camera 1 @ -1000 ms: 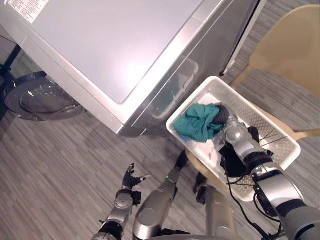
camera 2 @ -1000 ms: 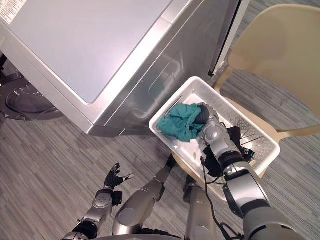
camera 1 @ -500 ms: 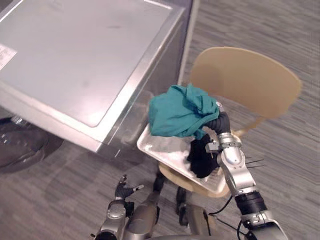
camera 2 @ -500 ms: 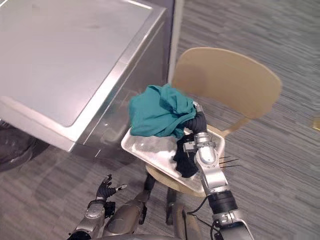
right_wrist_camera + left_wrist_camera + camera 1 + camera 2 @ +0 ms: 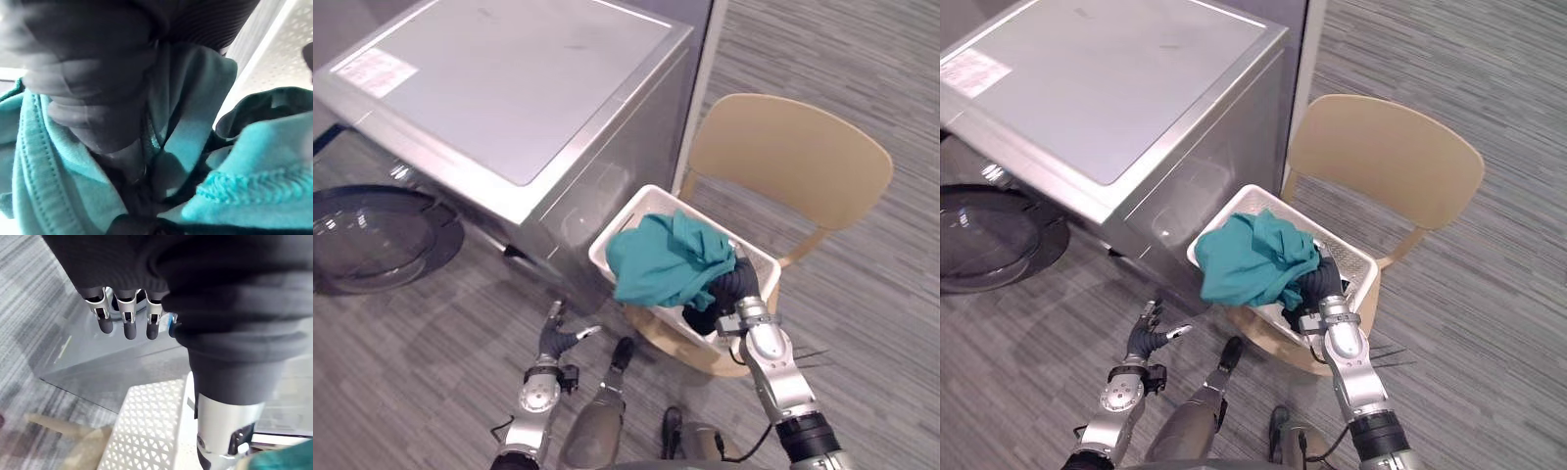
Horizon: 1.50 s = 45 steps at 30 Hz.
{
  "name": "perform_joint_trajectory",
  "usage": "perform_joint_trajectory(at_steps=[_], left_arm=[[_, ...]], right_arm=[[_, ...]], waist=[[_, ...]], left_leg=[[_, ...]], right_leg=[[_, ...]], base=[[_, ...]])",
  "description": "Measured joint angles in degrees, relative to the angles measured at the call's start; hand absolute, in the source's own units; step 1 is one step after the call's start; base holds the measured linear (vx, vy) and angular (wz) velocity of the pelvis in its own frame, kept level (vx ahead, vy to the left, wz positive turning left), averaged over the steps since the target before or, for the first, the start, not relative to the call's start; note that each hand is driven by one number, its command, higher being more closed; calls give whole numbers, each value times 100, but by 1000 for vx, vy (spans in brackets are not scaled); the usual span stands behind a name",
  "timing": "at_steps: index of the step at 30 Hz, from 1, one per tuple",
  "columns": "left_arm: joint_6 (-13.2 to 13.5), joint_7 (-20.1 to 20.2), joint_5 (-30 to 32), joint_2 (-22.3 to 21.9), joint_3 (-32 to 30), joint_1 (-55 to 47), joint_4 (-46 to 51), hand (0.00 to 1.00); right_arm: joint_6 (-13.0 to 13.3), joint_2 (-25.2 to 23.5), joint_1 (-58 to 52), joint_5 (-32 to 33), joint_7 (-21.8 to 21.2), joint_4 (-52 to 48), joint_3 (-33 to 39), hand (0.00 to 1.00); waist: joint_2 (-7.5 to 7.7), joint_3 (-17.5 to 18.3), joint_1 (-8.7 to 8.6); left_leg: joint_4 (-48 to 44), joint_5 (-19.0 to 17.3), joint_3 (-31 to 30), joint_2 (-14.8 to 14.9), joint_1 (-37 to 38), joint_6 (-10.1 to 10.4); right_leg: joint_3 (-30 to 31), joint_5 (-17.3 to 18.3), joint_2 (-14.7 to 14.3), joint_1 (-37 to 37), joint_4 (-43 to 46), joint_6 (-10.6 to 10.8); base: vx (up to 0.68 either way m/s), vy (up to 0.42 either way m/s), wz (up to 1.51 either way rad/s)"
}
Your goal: Pick up the laundry basket with both hands and put the clothes into the washing machine.
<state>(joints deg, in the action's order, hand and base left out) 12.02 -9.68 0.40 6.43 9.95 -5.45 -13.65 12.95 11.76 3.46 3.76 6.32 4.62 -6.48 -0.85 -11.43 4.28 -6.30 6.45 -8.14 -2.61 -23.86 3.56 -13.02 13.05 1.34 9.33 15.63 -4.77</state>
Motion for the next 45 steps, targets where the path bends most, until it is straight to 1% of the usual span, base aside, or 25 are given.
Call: perform_joint_trajectory(at_steps=[1, 2, 3, 4, 5, 6, 8, 10, 12, 13, 16, 18, 19, 22, 23, 27, 30, 34, 36, 37, 38, 40, 41, 42, 45], left_arm=[[103, 91, 26, 18, 27, -51, 354, 0], [116, 92, 26, 22, 29, -55, 389, 0], [321, 98, 35, 130, 166, -12, 605, 0], [422, 125, 53, 217, 308, 127, 641, 0], [459, 157, 84, 249, 373, 209, 640, 0], [485, 208, 191, 311, 478, 332, 637, 0], [482, 203, 299, 423, 666, 458, 622, 0], [482, 201, 445, 486, 811, 496, 623, 0], [482, 197, 702, 560, 853, 523, 621, 0], [482, 197, 720, 564, 867, 546, 621, 0], [481, 176, 1098, 669, 1003, 562, 580, 0], [466, 84, 1189, 634, 1098, 573, 382, 0], [450, 52, 1199, 593, 1098, 582, 324, 100], [399, -143, 1275, 564, 1196, 750, 215, 100], [396, -175, 1277, 563, 1220, 777, 215, 100], [381, -316, 1285, 557, 1297, 948, 215, 100], [332, -428, 1263, 556, 1296, 969, 214, 100], [332, -447, 1140, 545, 1284, 961, 215, 100], [356, -447, 1001, 454, 1186, 848, 216, 100], [368, -448, 838, 379, 1132, 742, 241, 100], [368, -447, 788, 361, 1070, 683, 240, 100], [374, -449, 599, 147, 750, 417, 245, 100], [376, -449, 573, 128, 704, 371, 244, 100], [382, -449, 482, 81, 508, 217, 243, 100], [381, -474, 256, 56, -100, -48, 219, 100]], right_arm=[[-2, 83, -49, -1, 0, -121, -13, 100], [-2, 92, -61, -3, -2, -138, -20, 100], [23, 107, -110, -58, -46, -188, -66, 100], [27, 112, -89, -121, -65, -189, -110, 100], [28, 129, -62, -136, -111, -187, -141, 100], [27, 160, 24, -163, -186, -151, -241, 100], [25, 147, 103, -161, -336, -133, -399, 100], [25, 107, 114, -154, -489, -132, -586, 100], [26, 32, 213, -80, -674, -95, -882, 100], [26, 27, 244, -64, -679, -73, -958, 100], [20, -28, 343, 190, -899, 120, -1380, 100], [19, -16, 347, 331, -918, 211, -1643, 100], [19, -20, 349, 405, -930, 276, -1732, 100], [9, -22, 367, 786, -946, 375, -1902, 100], [8, -18, 380, 842, -946, 375, -1902, 0], [13, 67, 453, 1384, -970, 375, -2027, 0], [43, 185, 471, 1542, -989, 361, -2168, 0], [69, 215, 492, 1530, -988, 355, -2165, 0], [65, 220, 453, 1119, -976, 315, -2123, 0], [66, 216, 343, 647, -920, 263, -1987, 0], [65, 217, 291, 448, -891, 228, -1941, 0], [63, 208, -49, -278, -822, -74, -1734, 0], [65, 206, -104, -361, -805, -121, -1703, 0], [77, 204, -285, -574, -760, -221, -1576, 0], [96, 207, -718, -889, -661, -268, -1158, 0]], waist=[[-23, 16, -54], [-26, 17, -51], [-46, 105, -67], [-57, 176, -82], [-83, 198, -107], [-149, 243, -168], [-155, 257, -198], [-126, 306, -184], [-115, 446, -183], [-116, 452, -182], [-91, 544, -172], [-84, 702, -174], [-86, 760, -174], [-93, 848, -165], [-94, 851, -166], [-98, 874, -173], [-97, 905, -183], [-93, 908, -181], [-81, 919, -174], [-80, 921, -167], [-80, 921, -169], [-78, 923, -154], [-78, 923, -151], [-73, 925, -161], [-45, 923, -165]], left_leg=[[-807, -221, 435, 31, 48, -246], [-869, -245, 465, 51, 68, -280], [-1055, -648, 614, 212, 486, -215], [-707, -679, 695, 308, 813, -170], [-389, -620, 694, 375, 998, -145], [161, -527, 628, 485, 1311, -9], [486, -521, 643, 603, 1535, 8], [563, -521, 650, 594, 1691, 8], [668, -520, 680, 555, 1770, 7], [686, -519, 685, 548, 1789, 5], [799, -493, 714, 537, 1885, -26], [858, -438, 700, 541, 1890, -24], [883, -407, 696, 547, 1901, -35], [1000, -290, 657, 579, 1950, 13], [1012, -278, 653, 587, 1955, 29], [1026, -247, 639, 647, 1958, 73], [1026, -244, 629, 672, 1956, 77], [1027, -235, 612, 681, 1955, 88], [1027, -234, 613, 685, 1957, 88], [1027, -227, 602, 682, 1957, 78], [1027, -227, 597, 681, 1958, 78], [1030, -226, 574, 672, 1957, 76], [1030, -226, 564, 669, 1956, 76], [1034, -220, 515, 655, 1945, 67], [1040, -150, 295, 584, 1850, 60]], right_leg=[[-214, -129, 125, -8, -93, -19], [-232, -133, 132, -11, -92, -20], [-419, -189, 194, -21, -147, -43], [-524, -251, 190, -28, -279, -26], [-584, -290, 161, -43, -342, 2], [-641, -341, 76, -44, -393, 37], [-708, -415, -2, -115, -403, 71], [-597, -483, -4, -229, -430, 130], [-402, -542, -2, -288, -558, 225], [-380, -558, -2, -316, -600, 251], [-284, -637, -18, -394, -709, 333], [-285, -661, -31, -391, -749, 339], [-285, -669, -39, -392, -755, 328], [-301, -698, -79, -394, -765, 281], [-304, -708, -87, -394, -767, 264], [-328, -716, -148, -394, -775, 250], [-335, -717, -179, -401, -791, 246], [-324, -723, -199, -409, -799, 236], [-298, -723, -208, -412, -802, 236], [-290, -723, -208, -418, -801, 236], [-288, -723, -208, -419, -801, 236], [-295, -712, -204, -421, -793, 227], [-302, -705, -203, -421, -788, 224], [-344, -680, -195, -420, -768, 222], [-598, -514, -112, -351, -570, 232]], base=[[-124, -104, 73], [-159, -87, 85], [-112, -20, 67], [-106, -4, 79], [-79, 28, 65], [-58, 45, 45], [-67, 75, 25], [-73, 97, 0], [-84, 103, -8], [-89, 70, -8], [-143, 51, -5], [-86, 3, 0], [-46, -9, 0], [-11, -24, 1], [-11, -38, 0], [3, -36, 0], [5, -10, 0], [0, 0, 0], [0, 0, 0], [6, 1, 3], [4, 3, 3], [3, 4, 3], [2, 1, 9], [-1, -3, 17], [-12, -23, 44]])
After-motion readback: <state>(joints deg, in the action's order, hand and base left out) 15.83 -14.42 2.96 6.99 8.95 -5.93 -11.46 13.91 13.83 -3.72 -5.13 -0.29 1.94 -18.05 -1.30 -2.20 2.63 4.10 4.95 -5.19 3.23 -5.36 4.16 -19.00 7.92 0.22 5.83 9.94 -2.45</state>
